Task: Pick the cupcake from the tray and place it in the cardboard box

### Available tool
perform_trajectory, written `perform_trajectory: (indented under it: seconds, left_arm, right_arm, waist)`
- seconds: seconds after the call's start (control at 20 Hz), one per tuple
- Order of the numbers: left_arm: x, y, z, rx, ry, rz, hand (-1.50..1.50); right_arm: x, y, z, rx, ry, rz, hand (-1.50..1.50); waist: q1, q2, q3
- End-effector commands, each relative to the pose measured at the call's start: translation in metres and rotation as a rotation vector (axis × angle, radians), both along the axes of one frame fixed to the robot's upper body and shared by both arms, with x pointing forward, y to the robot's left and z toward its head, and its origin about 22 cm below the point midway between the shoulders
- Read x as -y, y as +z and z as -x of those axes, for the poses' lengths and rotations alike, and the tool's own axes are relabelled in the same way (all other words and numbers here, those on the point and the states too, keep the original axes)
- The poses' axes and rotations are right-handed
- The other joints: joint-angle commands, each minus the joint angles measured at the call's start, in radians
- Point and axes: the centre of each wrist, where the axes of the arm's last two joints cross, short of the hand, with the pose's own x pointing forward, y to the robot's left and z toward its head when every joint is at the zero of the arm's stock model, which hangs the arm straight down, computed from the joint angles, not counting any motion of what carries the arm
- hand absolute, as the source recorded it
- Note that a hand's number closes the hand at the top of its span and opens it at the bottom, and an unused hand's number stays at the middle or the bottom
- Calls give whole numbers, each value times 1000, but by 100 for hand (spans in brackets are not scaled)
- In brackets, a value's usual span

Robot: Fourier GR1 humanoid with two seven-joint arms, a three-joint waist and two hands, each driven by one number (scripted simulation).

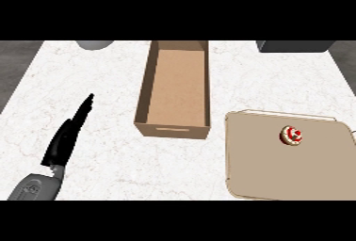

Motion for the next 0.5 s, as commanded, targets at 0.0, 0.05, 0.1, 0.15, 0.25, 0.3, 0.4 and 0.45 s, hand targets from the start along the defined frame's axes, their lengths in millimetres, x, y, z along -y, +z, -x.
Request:
perform_trajectory:
  seconds: [0.0,0.05,0.1,0.15,0.25,0.3,0.4,0.45]
  left_arm:
    - [-2,-19,-3,-9,-23,-17,0]
    - [-7,-7,2,-2,-9,1,0]
    - [-3,-8,-3,2,-10,-13,0]
    - [5,-15,3,2,-4,-7,0]
    - [4,-7,6,-19,-1,-11,0]
    - [2,-13,-10,-10,-2,-7,0]
    - [-5,-15,-2,-5,8,-4,0]
    - [4,-4,0,-11,1,-16,0]
  right_arm:
    - [-10,2,-5,30,43,88,-150]
    - [-3,11,-23,21,34,116,-150]
    - [10,6,0,15,6,134,-150]
    - [-12,3,-9,-4,23,150,-150]
    - [-28,-16,-2,-7,19,128,-150]
    - [-25,1,-21,-22,28,142,-150]
    - [-29,-2,-12,-62,29,146,-150]
    - [-28,-8,-8,-65,22,140,-150]
  waist:
    - [-1,-1,-2]
    - [9,-1,-2]
    - [3,-1,-2]
    - [3,-2,-2]
    - [4,-3,-2]
    - [2,-1,-2]
    - [3,-2,-2]
    - [4,-2,-2]
